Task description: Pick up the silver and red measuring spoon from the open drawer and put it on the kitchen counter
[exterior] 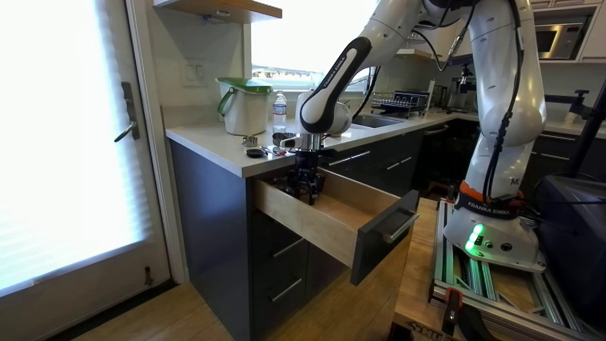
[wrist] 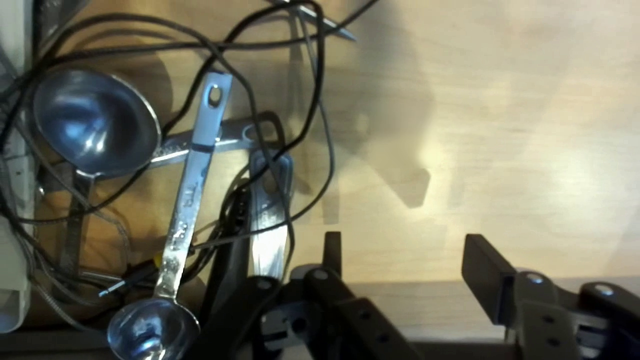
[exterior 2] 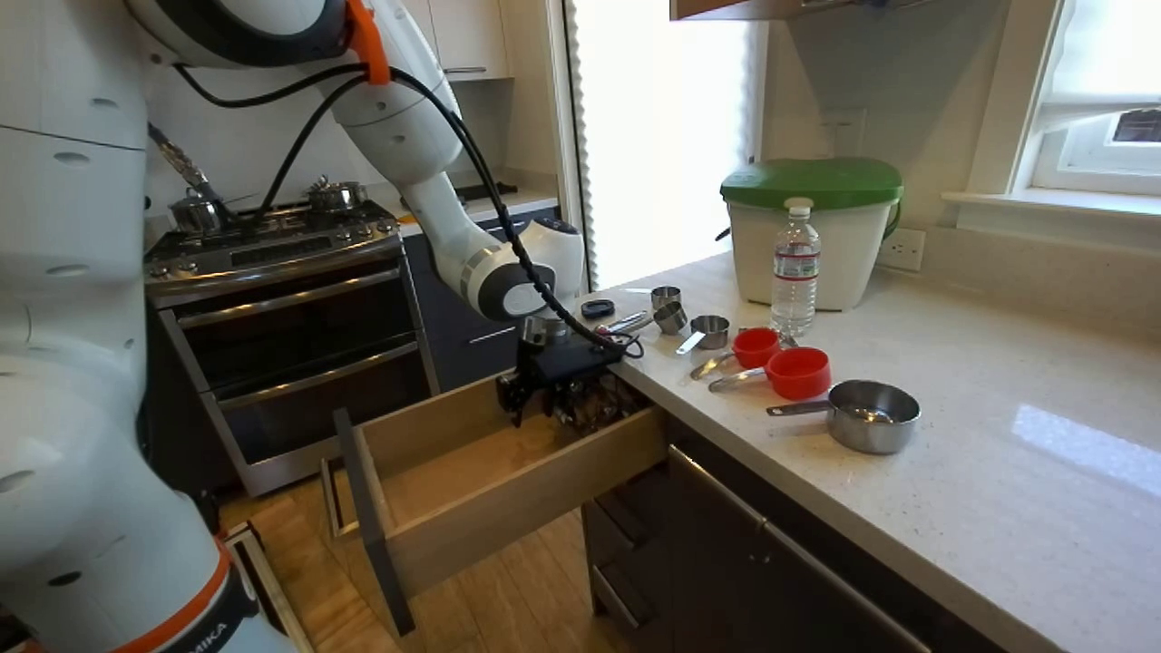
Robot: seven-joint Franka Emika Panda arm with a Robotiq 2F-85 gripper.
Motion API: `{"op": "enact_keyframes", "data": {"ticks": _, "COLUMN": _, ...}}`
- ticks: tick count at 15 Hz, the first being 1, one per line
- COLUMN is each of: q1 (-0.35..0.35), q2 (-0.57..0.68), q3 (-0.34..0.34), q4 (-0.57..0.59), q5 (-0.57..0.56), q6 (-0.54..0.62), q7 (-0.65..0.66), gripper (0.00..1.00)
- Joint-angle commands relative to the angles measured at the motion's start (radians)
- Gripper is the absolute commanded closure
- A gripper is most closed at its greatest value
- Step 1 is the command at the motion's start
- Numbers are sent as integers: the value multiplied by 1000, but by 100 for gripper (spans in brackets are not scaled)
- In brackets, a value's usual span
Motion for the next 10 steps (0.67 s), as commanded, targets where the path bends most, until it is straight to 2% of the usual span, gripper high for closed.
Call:
{"op": "enact_keyframes", "data": {"ticks": 1, "q1": 30, "q2": 34, "q3": -45, "q4": -9, "q5": 15, "q6": 40, "q7": 11, "gripper": 31}}
{"op": "enact_keyframes", "data": {"ticks": 3, "q1": 37, "q2": 38, "q3": -53, "q4": -6, "q5": 11, "q6": 63, "q7": 28, "gripper": 27}}
{"op": "enact_keyframes", "data": {"ticks": 5, "q1": 46, "q2": 45, "q3": -63, "q4": -3, "q5": 1, "q6": 88, "q7": 50, "gripper": 32}}
{"op": "enact_keyframes", "data": {"ticks": 10, "q1": 57, "q2": 61, "q3": -74, "q4": -7, "q5": -22, "q6": 197, "q7": 102, "gripper": 36}}
